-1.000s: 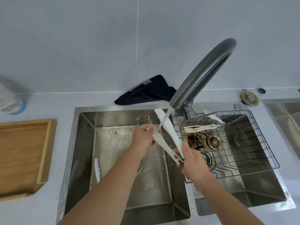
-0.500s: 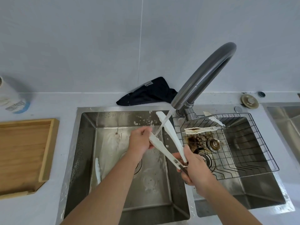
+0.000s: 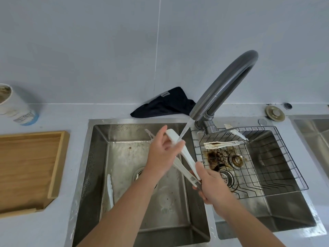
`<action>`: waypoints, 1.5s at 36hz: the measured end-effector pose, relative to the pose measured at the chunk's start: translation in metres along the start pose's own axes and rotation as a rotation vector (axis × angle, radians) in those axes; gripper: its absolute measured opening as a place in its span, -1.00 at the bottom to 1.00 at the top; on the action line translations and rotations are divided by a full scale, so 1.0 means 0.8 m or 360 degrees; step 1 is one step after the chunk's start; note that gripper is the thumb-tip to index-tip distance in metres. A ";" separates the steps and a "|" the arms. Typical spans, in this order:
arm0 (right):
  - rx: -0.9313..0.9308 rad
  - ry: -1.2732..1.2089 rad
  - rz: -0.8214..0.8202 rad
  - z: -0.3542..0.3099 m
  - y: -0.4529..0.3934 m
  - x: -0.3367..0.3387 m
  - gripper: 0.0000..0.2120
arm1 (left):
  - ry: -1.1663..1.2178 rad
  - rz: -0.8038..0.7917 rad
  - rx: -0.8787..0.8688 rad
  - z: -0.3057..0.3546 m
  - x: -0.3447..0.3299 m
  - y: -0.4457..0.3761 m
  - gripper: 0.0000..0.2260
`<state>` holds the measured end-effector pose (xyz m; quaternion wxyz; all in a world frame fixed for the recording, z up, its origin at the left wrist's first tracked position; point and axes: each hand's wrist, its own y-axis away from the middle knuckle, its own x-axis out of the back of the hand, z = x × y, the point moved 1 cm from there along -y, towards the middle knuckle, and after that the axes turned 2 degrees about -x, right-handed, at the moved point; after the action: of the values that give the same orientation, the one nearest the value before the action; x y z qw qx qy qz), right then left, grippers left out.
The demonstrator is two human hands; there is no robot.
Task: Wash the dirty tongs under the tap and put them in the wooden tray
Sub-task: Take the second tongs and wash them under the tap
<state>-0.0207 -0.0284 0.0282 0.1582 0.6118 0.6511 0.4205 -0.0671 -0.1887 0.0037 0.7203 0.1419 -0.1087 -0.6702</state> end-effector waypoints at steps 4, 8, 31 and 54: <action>0.0122 0.0120 0.0022 -0.006 0.000 -0.006 -0.46 | 0.0028 -0.0051 0.0049 0.001 -0.005 -0.001 -0.07; 0.0295 0.0428 0.0126 -0.009 -0.002 -0.004 -0.50 | 0.0344 0.0336 0.0283 -0.010 0.000 -0.021 -0.56; 0.0669 0.0948 0.0434 -0.028 -0.002 0.007 -0.33 | 0.0885 0.0159 0.0740 -0.033 0.003 -0.013 -0.28; 0.0613 0.0734 0.0199 -0.079 -0.033 -0.026 -0.64 | 0.0883 0.0318 0.0651 -0.035 -0.027 -0.028 -0.34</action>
<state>-0.0796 -0.0674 0.0396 -0.1389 0.5578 0.6987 0.4259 -0.0800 -0.1671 -0.0292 0.7410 0.4484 -0.0542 -0.4969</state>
